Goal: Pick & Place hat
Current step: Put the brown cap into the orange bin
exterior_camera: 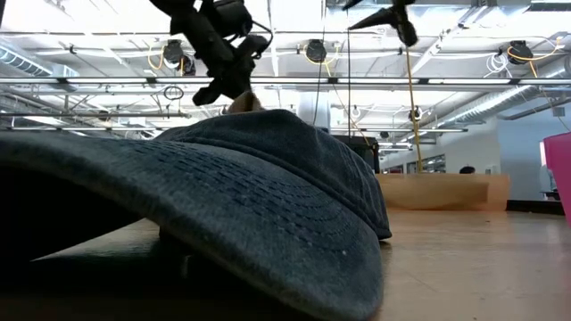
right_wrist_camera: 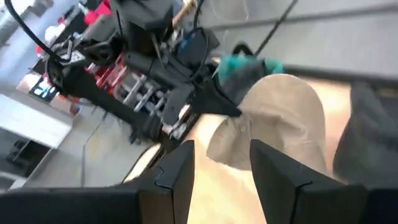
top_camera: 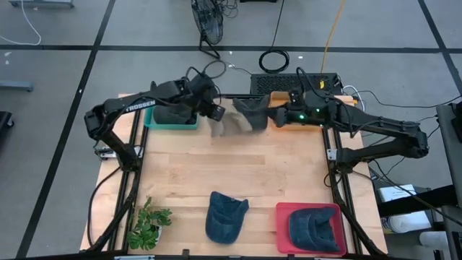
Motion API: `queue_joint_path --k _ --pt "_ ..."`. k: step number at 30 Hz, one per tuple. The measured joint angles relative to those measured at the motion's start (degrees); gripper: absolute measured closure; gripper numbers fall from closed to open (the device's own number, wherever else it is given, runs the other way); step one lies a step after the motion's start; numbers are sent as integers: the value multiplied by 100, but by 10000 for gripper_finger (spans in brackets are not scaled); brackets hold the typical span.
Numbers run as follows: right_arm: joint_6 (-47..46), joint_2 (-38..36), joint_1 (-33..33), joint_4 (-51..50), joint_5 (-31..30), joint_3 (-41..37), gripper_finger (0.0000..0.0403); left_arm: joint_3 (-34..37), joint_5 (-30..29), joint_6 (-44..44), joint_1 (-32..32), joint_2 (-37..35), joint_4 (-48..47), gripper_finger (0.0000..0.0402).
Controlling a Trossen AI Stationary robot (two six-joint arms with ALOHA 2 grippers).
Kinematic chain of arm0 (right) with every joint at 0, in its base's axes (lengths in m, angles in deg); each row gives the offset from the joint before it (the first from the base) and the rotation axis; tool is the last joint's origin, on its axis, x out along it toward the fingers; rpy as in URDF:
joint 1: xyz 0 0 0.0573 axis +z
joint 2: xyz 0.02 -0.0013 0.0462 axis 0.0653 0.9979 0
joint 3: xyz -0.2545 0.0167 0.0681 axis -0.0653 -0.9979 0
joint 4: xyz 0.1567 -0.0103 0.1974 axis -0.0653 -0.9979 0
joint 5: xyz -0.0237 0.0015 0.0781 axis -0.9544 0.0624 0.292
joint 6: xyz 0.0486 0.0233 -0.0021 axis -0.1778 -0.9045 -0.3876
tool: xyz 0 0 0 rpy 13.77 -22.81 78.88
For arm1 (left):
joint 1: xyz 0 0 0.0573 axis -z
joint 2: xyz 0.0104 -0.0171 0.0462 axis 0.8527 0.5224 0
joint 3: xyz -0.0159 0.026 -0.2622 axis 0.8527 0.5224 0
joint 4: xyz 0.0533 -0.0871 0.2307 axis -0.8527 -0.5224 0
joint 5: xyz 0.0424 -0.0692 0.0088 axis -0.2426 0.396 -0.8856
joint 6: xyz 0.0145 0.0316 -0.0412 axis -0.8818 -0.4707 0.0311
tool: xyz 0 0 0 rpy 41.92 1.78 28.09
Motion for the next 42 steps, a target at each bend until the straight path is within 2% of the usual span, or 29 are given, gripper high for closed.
queue_joint_path --k 4,7,12,19,24,28,33,38,42 --pt "-262 -246 222 -718 -171 0 266 0 -170 647 489 -3 181 395" --pt "-283 -400 302 -1051 -449 0 266 0 -719 1208 912 -3 257 391" --pt "-42 -546 408 -1154 -418 2 266 0 -1630 2264 1591 88 472 390" --pt "333 -598 821 -1601 -411 2 266 2 -2307 4053 2397 715 887 386" --pt "346 -598 1108 -1985 -407 2 266 9 -2753 5440 2833 1454 2009 396" --pt "317 -598 1274 -2407 -207 2 266 7 -3076 6241 2974 1933 3173 383" --pt "-17 -600 1394 -3040 32 2 266 7 -2902 6341 2996 2240 4287 359" --pt "-116 -601 1457 -3267 14 2 266 3 -2672 5962 2930 2148 4001 334" --pt "-479 -546 1453 -3292 -235 -1 266 4 -2304 5239 2691 1805 3668 315"
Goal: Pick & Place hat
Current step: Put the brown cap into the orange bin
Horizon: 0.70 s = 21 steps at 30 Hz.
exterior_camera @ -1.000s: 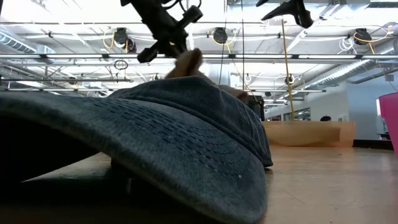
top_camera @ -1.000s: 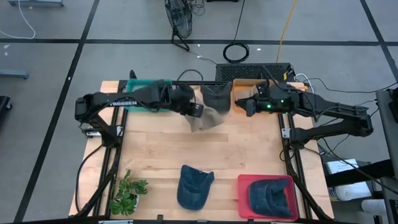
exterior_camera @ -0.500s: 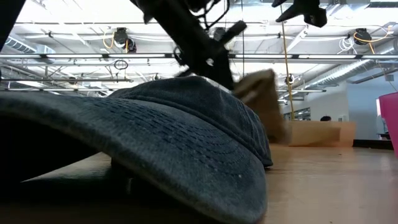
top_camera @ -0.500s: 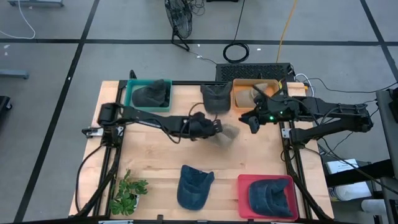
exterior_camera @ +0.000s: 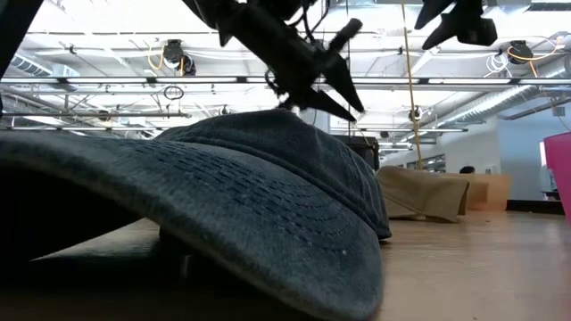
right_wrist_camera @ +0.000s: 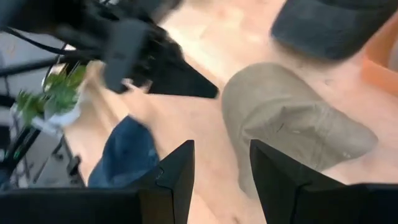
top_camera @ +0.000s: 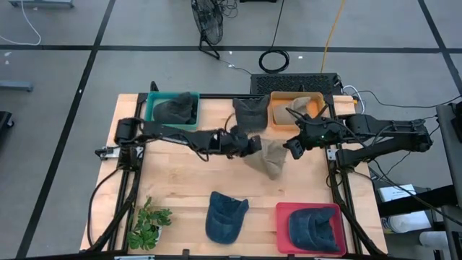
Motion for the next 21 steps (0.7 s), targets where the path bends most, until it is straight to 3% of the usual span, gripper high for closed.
queue_joint_path --k 7,15,21 --pt "-1261 73 -52 814 -135 -730 266 -4 141 -2085 -527 -1251 -851 304" --pt "-2788 465 -50 3317 -23 -2223 266 -7 249 -4295 -927 -2759 -1463 309" --pt "-3021 1259 -53 3832 297 -2278 266 -4 299 -5628 -1114 -3578 -1947 309"
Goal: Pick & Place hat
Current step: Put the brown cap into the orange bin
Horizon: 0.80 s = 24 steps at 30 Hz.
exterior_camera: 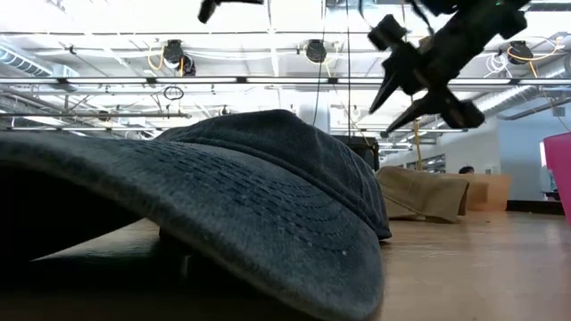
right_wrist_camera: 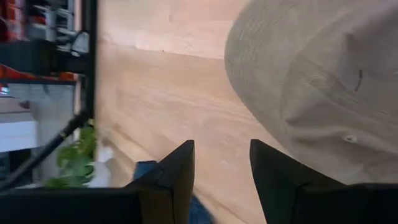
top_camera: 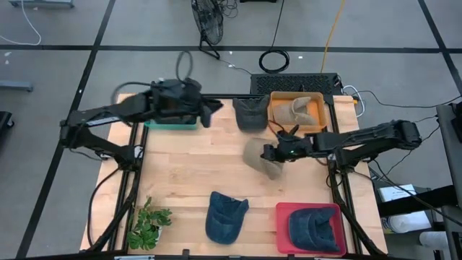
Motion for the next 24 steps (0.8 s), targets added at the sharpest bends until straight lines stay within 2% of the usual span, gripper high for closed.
queue_joint_path --k 3,5,12,15,20,24 --pt "53 343 0 -9 127 358 266 0 1 -279 -170 -292 -348 309" --pt "85 583 -14 -359 129 729 266 0 -3 -363 -300 -423 -623 309" --pt "650 1618 -300 -2904 123 2774 266 3 273 -457 -559 -549 -1296 309" --pt "1006 2079 -465 -3846 125 3363 266 4 400 -575 -557 -545 -1371 309" --pt "1074 2535 -614 -4037 442 3393 263 4 536 -649 -555 -528 -1373 309" --pt "734 2855 -705 -4113 601 3288 247 4 550 -668 -553 -529 -1373 309"
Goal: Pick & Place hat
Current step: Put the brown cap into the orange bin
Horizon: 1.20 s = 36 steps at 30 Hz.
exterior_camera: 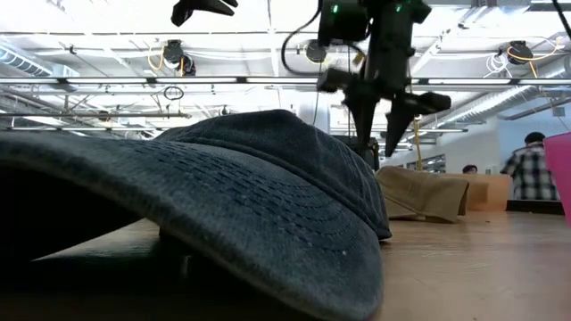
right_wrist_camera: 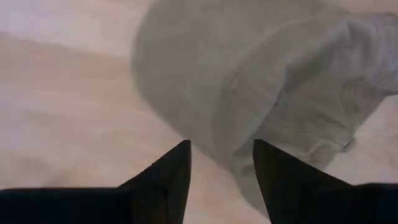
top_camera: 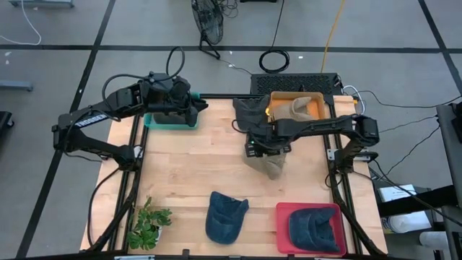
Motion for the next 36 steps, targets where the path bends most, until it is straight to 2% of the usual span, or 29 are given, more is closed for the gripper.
queue_joint_path --k 8,15,26,36 --pt "-42 231 -114 123 -22 0 206 0 153 -10 10 0 -57 309" --pt "-214 495 -153 138 -24 -4 204 0 151 -111 10 0 -118 309" --pt "-340 497 -151 177 -35 -145 236 0 280 -114 14 0 -125 309" --pt "-333 494 -144 274 -27 -382 298 0 289 -97 11 0 -122 309"
